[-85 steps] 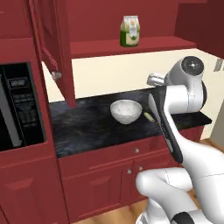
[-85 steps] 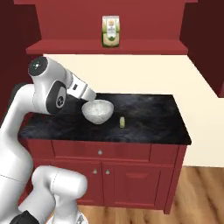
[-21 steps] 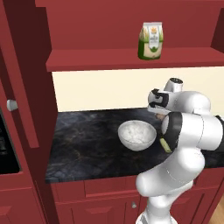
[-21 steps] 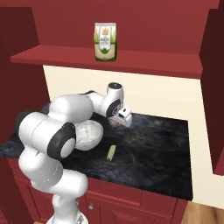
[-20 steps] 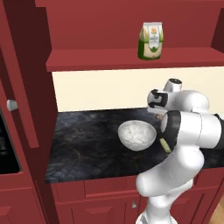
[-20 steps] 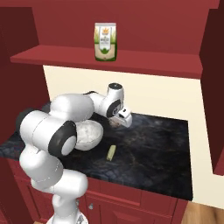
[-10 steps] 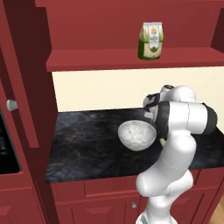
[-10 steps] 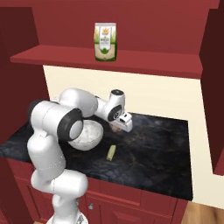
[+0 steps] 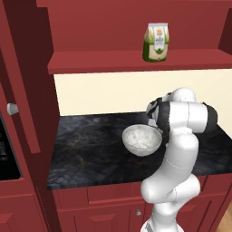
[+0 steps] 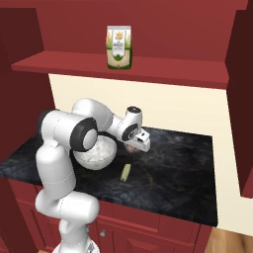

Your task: Pick the egg and butter from the fridge and place them by the bowl for mixing.

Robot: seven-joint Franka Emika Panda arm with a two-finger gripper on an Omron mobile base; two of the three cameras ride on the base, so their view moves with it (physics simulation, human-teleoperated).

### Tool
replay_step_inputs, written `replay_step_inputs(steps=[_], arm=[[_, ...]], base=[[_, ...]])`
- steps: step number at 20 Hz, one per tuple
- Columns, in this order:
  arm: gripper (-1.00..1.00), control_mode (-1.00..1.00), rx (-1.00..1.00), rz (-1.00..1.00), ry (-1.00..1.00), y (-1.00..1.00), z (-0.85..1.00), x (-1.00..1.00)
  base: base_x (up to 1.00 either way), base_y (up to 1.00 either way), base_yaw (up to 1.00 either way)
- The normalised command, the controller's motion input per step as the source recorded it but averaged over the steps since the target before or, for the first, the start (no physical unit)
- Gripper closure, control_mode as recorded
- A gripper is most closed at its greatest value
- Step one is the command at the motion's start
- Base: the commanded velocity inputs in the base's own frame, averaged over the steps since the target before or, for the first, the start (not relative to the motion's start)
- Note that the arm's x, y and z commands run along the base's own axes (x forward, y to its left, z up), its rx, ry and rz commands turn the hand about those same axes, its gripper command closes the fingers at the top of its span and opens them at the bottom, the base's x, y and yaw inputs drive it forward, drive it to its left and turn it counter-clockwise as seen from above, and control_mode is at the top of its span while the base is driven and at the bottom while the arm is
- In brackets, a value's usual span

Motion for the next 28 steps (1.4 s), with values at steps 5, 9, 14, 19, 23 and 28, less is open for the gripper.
replay_step_inputs(steps=[5,9,14,19,23,28], arm=[[-1.0,-1.0,0.0,0.02,0.0,0.0,0.03,0.0],[-1.0,-1.0,-0.03,0.0,-0.21,0.16,0.96,-0.51],[-1.0,-1.0,-0.08,0.03,-0.26,0.28,0.97,-0.83],[-1.0,-1.0,-0.05,0.04,-0.19,0.64,0.8,-1.0],[-1.0,-1.0,-0.13,-0.03,-0.54,0.27,0.26,-0.75],[-1.0,-1.0,-0.43,0.06,-0.26,0.73,-0.02,-0.84]], base=[[0.0,0.0,0.0],[0.0,0.0,0.0],[0.0,0.0,0.0],[0.0,0.0,0.0],[0.0,0.0,0.0],[0.0,0.0,0.0]])
